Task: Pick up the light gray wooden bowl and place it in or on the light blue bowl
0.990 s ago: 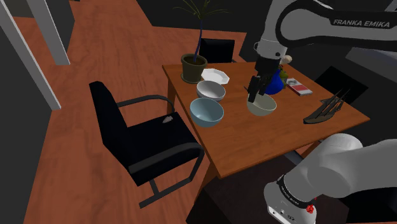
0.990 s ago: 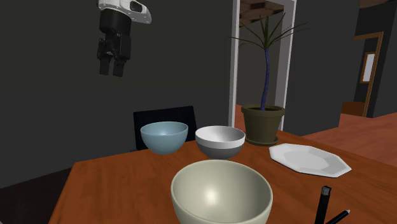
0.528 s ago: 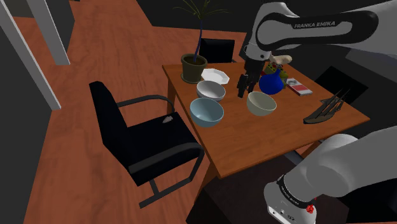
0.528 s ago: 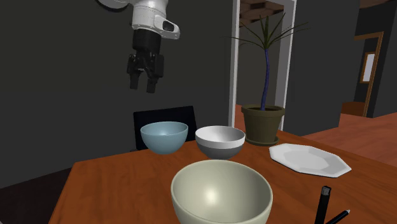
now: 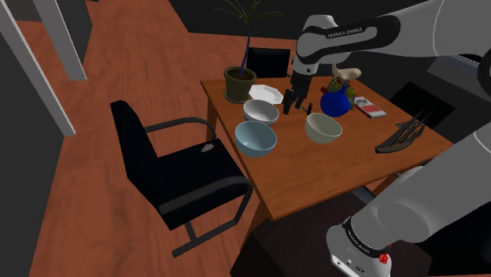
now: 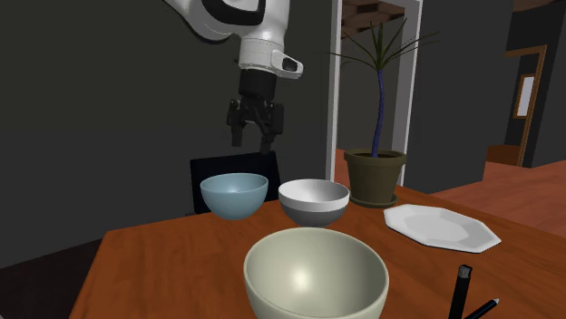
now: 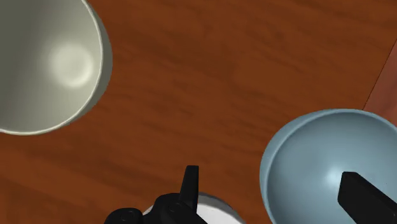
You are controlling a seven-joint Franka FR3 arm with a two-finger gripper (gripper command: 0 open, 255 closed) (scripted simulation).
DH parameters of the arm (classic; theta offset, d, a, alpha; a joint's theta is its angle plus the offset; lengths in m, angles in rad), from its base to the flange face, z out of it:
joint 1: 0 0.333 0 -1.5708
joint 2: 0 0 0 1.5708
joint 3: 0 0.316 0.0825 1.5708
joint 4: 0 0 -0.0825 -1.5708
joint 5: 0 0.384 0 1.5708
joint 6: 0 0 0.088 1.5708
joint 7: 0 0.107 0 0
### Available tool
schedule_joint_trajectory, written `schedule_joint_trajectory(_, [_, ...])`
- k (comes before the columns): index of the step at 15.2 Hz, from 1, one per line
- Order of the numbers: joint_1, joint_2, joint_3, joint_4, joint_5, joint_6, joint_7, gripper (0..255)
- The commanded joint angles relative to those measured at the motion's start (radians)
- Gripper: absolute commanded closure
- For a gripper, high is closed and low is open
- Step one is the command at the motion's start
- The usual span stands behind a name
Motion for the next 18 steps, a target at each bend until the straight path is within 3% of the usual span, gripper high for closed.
schedule_joint_trajectory(1, [-0.01, 0.067, -0.014, 0.047, 0.014, 0.024, -0.031, 0])
schedule_joint_trajectory(10, [-0.073, 0.406, -0.038, 0.356, 0.108, 0.065, -0.151, 0])
schedule_joint_trajectory(18, [-0.16, 0.736, -0.022, 0.756, 0.181, 0.004, -0.213, 0])
